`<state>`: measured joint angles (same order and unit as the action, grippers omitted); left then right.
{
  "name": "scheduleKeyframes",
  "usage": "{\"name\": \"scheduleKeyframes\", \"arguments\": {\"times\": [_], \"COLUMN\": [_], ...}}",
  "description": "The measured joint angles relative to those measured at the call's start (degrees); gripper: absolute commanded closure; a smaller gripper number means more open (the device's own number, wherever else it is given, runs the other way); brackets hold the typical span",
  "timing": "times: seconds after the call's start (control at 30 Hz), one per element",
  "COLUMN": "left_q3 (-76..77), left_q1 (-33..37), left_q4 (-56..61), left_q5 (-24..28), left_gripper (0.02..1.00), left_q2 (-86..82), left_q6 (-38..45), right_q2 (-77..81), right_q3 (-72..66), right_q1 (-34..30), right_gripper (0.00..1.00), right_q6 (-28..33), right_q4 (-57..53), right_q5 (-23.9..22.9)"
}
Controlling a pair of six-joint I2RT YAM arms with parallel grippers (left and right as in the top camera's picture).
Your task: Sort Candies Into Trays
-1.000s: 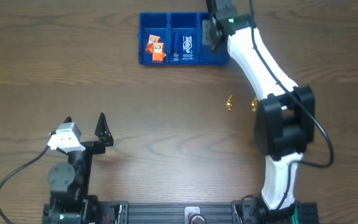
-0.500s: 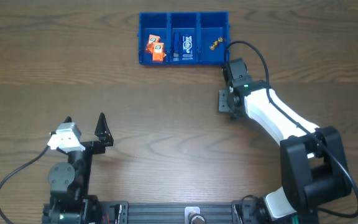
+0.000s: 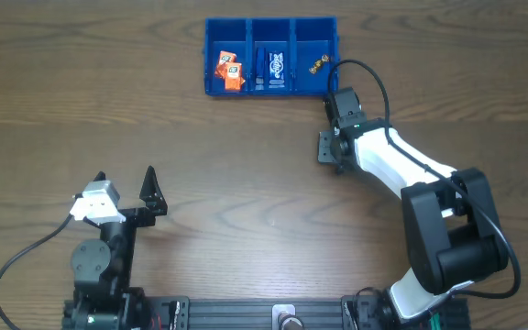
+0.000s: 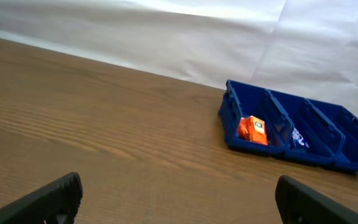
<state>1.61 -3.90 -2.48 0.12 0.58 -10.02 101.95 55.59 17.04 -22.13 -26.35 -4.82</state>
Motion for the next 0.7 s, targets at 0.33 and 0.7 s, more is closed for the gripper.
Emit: {"name": "scheduleKeyframes", "arguments": {"times": [0.33,0.7], "left_q3": [0.0,0.0], "left_q1": [0.0,0.0], "left_q4": [0.0,0.0], "left_q5": [0.0,0.0], "left_gripper": [0.02,0.02], "left_q2": [0.0,0.0], "left_q6": [0.02,0.0], "right_q2": [0.02,0.07], "right_q3": [0.0,0.0], "right_q1": [-0.59,-1.22], "right_gripper": [0.614,0.888], "right_q6": [-0.28,-0.94], "right_q4": [-0.72,-0.85], "right_q5": [0.15,0.13]}}
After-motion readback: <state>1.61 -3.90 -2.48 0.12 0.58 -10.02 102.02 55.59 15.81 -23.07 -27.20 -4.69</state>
